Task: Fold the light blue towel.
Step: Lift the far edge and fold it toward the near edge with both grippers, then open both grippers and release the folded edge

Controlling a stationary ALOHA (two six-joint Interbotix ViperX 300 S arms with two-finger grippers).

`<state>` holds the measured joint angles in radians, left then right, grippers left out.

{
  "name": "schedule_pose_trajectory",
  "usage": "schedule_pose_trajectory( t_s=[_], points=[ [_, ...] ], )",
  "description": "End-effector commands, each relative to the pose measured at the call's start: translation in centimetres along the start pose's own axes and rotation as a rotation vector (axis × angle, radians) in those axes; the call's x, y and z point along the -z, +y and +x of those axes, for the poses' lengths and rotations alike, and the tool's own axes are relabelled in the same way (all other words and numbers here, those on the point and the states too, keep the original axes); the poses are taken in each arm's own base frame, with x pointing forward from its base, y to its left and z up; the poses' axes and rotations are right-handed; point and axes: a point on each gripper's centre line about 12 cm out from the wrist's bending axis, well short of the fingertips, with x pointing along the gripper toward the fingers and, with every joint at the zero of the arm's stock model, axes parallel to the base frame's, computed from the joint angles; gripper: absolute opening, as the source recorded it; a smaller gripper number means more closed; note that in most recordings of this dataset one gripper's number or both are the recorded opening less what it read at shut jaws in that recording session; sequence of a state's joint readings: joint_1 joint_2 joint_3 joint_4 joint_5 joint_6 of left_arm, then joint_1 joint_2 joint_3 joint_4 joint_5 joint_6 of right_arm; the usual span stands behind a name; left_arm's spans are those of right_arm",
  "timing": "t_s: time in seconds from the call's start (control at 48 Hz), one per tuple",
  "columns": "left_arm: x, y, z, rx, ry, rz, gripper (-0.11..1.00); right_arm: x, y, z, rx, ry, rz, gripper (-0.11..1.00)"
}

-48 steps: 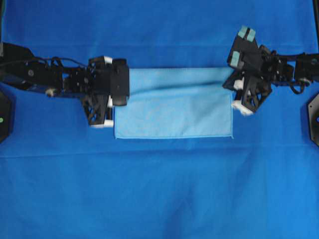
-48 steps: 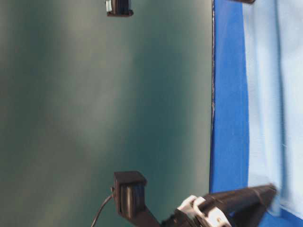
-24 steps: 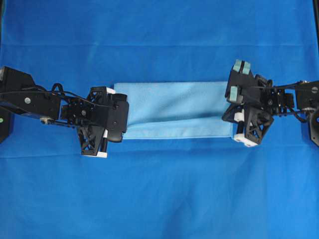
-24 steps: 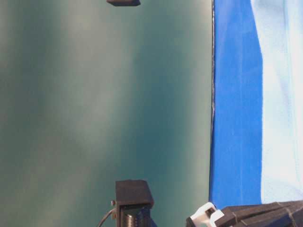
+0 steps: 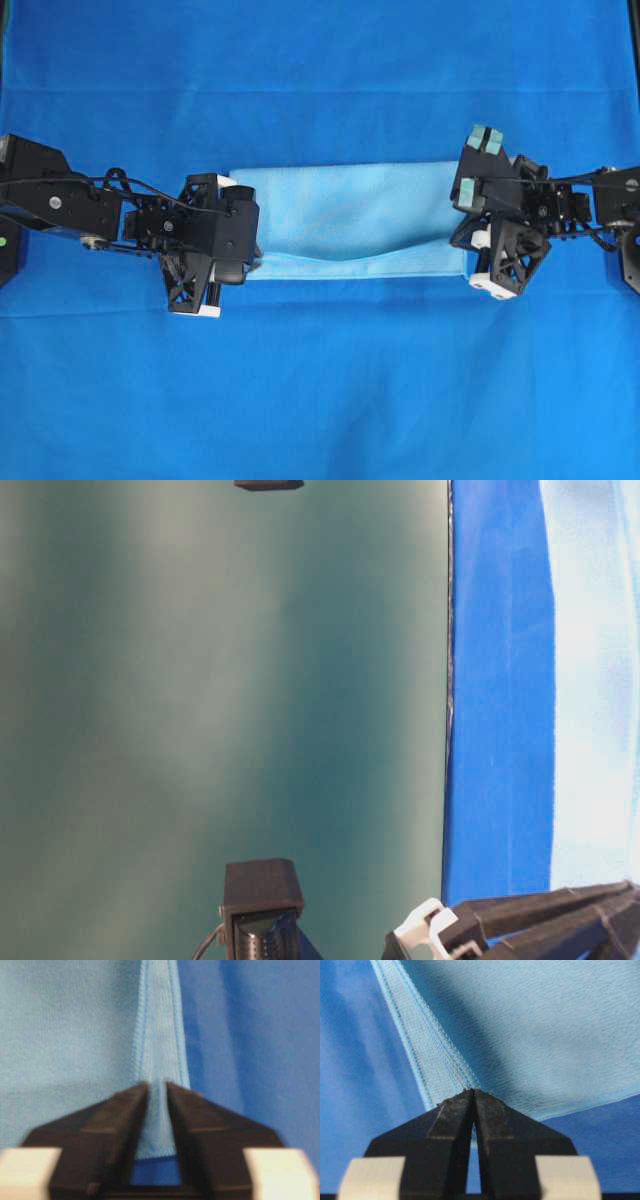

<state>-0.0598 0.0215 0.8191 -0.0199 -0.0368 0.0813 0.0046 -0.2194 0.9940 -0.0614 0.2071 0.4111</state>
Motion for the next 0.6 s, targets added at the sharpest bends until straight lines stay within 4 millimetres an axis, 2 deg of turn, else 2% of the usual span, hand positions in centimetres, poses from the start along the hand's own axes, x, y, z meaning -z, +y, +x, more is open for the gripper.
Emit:
schedule_pose_trajectory(
  t_s=[0.0,0.083,0.166,0.208,0.291,0.354,0.583],
  points=[
    [-1.4,0.0,-0.6,-0.001,-0.046,0.005,0.30,-0.9,1.3,-0.5,-0.031,-0.030,-0.021,0.23],
    [-1.7,0.0,-1.1,-0.001,-0.054,0.017,0.50,-1.1,1.8,-0.7,-0.039,-0.030,-0.036,0.49],
    [-2.0,0.2,-1.7,-0.006,-0.070,0.026,0.61,-1.2,1.8,-1.1,-0.035,-0.025,-0.041,0.66],
    [-2.2,0.4,-2.0,-0.012,-0.079,0.028,0.63,-1.4,1.8,-1.4,-0.033,-0.031,-0.047,0.66],
    [-2.3,1.0,-2.2,-0.025,-0.086,0.034,0.62,-1.8,1.3,-2.1,-0.020,-0.050,-0.060,0.59],
    [-2.4,1.7,-2.3,-0.041,-0.089,0.035,0.61,-2.3,0.6,-2.5,-0.002,-0.069,-0.062,0.60],
    [-2.4,5.5,-3.1,-0.125,-0.091,0.051,0.61,-3.8,-4.4,-3.0,0.122,-0.113,-0.002,0.60]
  ],
)
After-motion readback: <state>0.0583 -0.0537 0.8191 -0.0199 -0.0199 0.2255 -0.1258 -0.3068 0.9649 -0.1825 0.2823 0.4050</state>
